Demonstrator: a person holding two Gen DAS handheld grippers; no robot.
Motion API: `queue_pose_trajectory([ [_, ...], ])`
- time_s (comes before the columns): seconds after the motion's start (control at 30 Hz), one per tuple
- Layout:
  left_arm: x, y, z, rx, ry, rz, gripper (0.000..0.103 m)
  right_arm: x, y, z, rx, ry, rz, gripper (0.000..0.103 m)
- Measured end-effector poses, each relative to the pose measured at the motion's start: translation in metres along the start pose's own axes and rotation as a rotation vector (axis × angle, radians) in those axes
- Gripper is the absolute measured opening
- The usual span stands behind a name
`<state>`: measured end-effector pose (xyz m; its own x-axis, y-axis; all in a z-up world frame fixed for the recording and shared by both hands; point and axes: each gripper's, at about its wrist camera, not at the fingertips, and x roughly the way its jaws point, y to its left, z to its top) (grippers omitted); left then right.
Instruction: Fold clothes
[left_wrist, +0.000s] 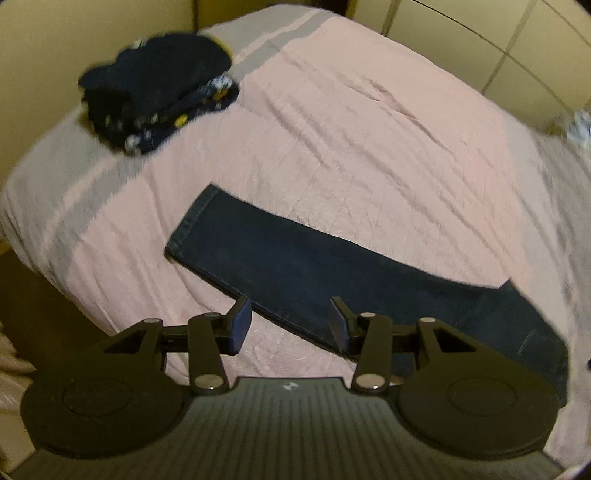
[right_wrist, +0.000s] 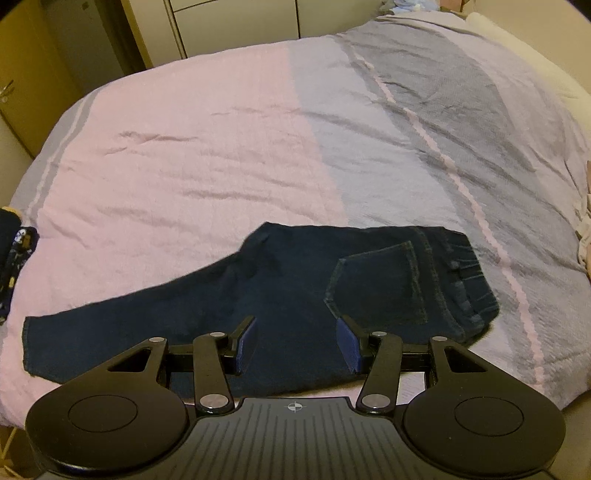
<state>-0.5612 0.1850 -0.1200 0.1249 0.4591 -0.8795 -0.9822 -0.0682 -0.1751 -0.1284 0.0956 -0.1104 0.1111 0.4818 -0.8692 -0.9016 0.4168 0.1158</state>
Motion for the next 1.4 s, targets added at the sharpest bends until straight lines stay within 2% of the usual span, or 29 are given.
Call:
queue_pose_trajectory([
  [0.1,0.013,0.024,0.005,-0.073,0.013,-0.034,0.041,0.008,0.009,0.003,0.006,0.002,0.01,0.051],
  [0.27,0.038,0.062,0.013,-0.182,0.041,-0.049,0.041,0.025,0.024,0.006,0.006,0.036,-0.023,0.051],
  [0.53,0.075,0.106,0.01,-0.357,0.08,-0.087,0.041,0.046,0.049,0.0,0.021,0.099,-0.045,0.051],
  [0.8,0.107,0.134,0.007,-0.462,0.089,-0.14,0.041,0.056,0.071,-0.005,-0.004,0.117,-0.063,0.051],
  [1.03,0.144,0.16,-0.002,-0.592,0.12,-0.203,0.041,0.07,0.081,-0.01,-0.015,0.128,-0.119,0.051],
  [1.2,0.169,0.176,-0.011,-0.661,0.132,-0.226,0.041,0.091,0.087,-0.016,-0.036,0.142,-0.16,0.051],
  [1.4,0.187,0.19,-0.017,-0.72,0.101,-0.282,0.041,0.121,0.093,-0.026,-0.009,0.148,-0.15,0.051],
])
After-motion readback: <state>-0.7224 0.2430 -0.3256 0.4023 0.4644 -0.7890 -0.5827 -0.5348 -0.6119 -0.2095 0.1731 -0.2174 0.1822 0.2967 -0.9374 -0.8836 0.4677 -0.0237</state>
